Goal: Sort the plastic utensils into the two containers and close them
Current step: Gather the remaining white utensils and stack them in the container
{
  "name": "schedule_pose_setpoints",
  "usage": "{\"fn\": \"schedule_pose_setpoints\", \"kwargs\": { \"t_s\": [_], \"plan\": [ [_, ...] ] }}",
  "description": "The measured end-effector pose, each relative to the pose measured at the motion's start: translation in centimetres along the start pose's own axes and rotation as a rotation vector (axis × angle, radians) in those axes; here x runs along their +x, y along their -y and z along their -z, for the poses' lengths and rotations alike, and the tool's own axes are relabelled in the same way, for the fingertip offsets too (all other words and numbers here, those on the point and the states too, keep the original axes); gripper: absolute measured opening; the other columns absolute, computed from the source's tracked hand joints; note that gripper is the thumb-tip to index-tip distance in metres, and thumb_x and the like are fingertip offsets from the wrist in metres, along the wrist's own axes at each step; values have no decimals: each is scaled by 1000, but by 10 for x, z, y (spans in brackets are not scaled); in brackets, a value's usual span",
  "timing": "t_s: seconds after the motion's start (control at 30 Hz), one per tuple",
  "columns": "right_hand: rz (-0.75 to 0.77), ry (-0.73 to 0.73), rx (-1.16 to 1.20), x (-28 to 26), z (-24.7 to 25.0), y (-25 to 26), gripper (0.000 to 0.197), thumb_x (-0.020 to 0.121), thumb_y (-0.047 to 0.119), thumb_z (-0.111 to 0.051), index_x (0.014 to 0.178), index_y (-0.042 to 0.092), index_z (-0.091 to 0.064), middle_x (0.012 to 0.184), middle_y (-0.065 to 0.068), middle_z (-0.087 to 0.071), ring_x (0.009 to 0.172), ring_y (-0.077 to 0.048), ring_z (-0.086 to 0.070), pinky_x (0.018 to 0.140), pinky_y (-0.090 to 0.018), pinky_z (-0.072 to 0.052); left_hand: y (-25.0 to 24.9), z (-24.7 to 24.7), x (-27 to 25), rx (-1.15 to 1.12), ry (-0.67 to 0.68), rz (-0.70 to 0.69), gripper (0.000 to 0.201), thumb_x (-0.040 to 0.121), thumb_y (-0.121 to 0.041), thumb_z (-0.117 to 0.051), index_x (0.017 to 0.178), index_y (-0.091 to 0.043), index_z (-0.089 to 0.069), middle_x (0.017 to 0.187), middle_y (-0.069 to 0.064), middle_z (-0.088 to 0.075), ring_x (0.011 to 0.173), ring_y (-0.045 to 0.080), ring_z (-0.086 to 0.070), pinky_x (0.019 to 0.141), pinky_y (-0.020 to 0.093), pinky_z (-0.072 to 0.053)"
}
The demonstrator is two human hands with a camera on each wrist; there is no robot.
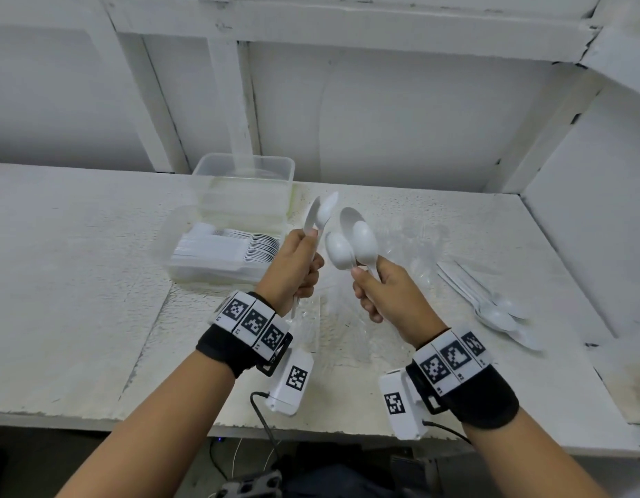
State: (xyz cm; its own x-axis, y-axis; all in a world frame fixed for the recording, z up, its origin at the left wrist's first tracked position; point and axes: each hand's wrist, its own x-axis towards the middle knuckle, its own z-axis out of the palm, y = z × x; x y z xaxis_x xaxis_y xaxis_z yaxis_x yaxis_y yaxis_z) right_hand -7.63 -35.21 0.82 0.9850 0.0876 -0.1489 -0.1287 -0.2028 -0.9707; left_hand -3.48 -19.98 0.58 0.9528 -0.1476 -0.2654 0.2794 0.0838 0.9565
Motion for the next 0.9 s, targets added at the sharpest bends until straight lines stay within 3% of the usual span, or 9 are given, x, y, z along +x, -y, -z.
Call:
{"fn": "schedule_pose_setpoints", "kwargs": {
  "t_s": [0.1, 0.23, 0.33, 0.47, 0.57, 0.67, 0.77, 0.9],
  "plan": [
    [61, -139, 50, 4, -6, 4, 15, 98, 19, -45, 87, 26, -53, 67, 2, -51, 51, -7, -42, 44, -18, -34, 4, -1, -4, 13, 14, 7, 19, 100, -34, -35, 99, -15, -40, 59, -3, -36, 40, 7, -22, 39, 15, -16],
    [135, -294, 15, 14, -19, 11, 17, 97, 20, -46, 83, 28, -51, 76, 0, -55, 55, -9, -44, 50, -22, -37, 10, -5, -9, 36, 46, 6, 22, 101, -29, -34, 99, -14, -50, 60, -2, -37, 43, 8, -25, 40, 16, -19],
    [158, -302, 17, 18, -30, 12, 14, 96, 23, -48, 83, 28, -53, 79, 0, -59, 57, -10, -45, 52, -23, -36, 10, -10, -12, 14, 59, 20, 24, 101, -29, -33, 95, -16, -52, 61, -1, -38, 43, 8, -30, 41, 18, -25],
    [205, -307, 16, 14, -41, 8, 13, 94, 22, -52, 82, 25, -56, 69, 8, -58, 51, -3, -46, 48, -19, -36, 11, -11, -13, 23, 54, 18, 26, 102, -28, -32, 89, -14, -51, 64, 2, -47, 46, 8, -47, 47, 24, -44],
    [219, -312, 67, 10, -45, 6, 7, 93, 16, -54, 88, 17, -58, 61, 10, -51, 44, 4, -50, 42, -9, -37, 13, -11, -14, 53, 56, 18, 30, 102, -28, -33, 100, -4, -52, 72, 6, -53, 56, 12, -55, 54, 30, -54],
    [234, -296, 40, 11, -47, 3, 9, 93, 16, -54, 95, 22, -61, 75, 11, -62, 61, 7, -58, 53, -6, -43, 13, -11, -14, 104, 58, 7, 35, 101, -30, -35, 113, -3, -54, 92, 12, -61, 77, 22, -62, 67, 36, -59],
    [227, -286, 27, 13, -48, 0, 14, 93, 15, -54, 101, 21, -63, 86, 11, -66, 78, 3, -63, 63, -5, -45, 13, -10, -15, 168, 58, -9, 32, 100, -31, -36, 110, -11, -59, 107, 11, -66, 99, 28, -63, 86, 42, -55],
    [235, -285, -1, 14, -48, -1, 12, 93, 17, -53, 98, 24, -63, 86, 12, -66, 83, -3, -64, 70, -9, -48, 10, -8, -18, 133, 72, 20, 23, 99, -23, -37, 95, -21, -60, 100, 1, -67, 92, 16, -61, 87, 38, -50]
  ]
}}
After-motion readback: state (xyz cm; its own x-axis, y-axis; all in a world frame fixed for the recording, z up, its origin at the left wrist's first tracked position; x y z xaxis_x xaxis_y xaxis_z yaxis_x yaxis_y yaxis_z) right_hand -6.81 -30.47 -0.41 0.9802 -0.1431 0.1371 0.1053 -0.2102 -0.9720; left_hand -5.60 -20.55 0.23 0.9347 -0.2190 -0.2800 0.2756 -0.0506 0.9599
